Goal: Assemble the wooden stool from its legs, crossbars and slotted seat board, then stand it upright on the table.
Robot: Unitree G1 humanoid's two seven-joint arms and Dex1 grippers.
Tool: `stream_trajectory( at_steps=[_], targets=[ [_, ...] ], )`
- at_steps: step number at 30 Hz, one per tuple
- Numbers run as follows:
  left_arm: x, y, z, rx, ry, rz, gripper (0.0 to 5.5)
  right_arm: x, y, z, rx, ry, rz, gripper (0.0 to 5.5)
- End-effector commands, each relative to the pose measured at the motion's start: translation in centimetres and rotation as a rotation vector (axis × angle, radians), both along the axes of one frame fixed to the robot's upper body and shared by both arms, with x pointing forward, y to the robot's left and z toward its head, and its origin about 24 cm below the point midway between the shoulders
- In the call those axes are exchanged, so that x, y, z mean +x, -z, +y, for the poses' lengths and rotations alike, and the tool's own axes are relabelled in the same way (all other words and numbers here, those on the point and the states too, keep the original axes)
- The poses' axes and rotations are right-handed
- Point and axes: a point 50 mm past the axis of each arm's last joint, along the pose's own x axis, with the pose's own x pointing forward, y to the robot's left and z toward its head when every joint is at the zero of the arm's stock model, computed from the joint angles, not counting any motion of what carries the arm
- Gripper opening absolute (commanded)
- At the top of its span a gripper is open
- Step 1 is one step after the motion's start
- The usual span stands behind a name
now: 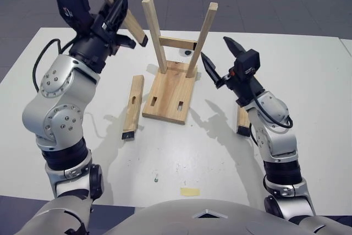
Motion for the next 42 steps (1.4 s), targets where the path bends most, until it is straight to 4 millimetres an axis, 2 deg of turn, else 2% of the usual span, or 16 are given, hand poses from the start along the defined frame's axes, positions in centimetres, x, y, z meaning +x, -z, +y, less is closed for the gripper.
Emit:
stream_trajectory(
  at_steps=[1,4,8,13,22,32,36,42],
  targets=[
    [-1.2,3.4,0.0,-0.001,-0.060,0.131,0.42,0.7,-0.2,-2.6,-0.015,0.137,-0.011,4.38],
    [-2.2,5.7,0.6,-0.053,-0.173,0.223,0.42,0.2,0.4,-4.1,-0.018,0.205,0.015,4.84],
    [-2.7,7.6,1.7,-0.048,-0.299,0.285,0.42,0.0,0.8,-4.4,-0.033,0.211,0.028,5.39],
    [-3.0,7.6,3.2,-0.026,-0.375,0.281,0.42,-0.1,0.9,-4.1,-0.035,0.207,0.028,5.40],
    [-2.3,8.8,2.7,-0.091,-0.382,0.324,0.42,0.0,1.0,-4.0,-0.049,0.215,0.031,5.40],
    [-2.7,10.7,2.2,-0.082,-0.376,0.392,0.42,0.3,1.2,-4.1,-0.066,0.238,0.044,5.40],
    [-2.4,10.4,1.9,-0.077,-0.359,0.376,0.42,0.3,1.3,-3.9,-0.065,0.232,0.046,5.40],
    [-2.3,10.9,2.8,-0.029,-0.388,0.380,0.42,0.3,1.3,-3.8,-0.059,0.231,0.050,5.40]
  ],
)
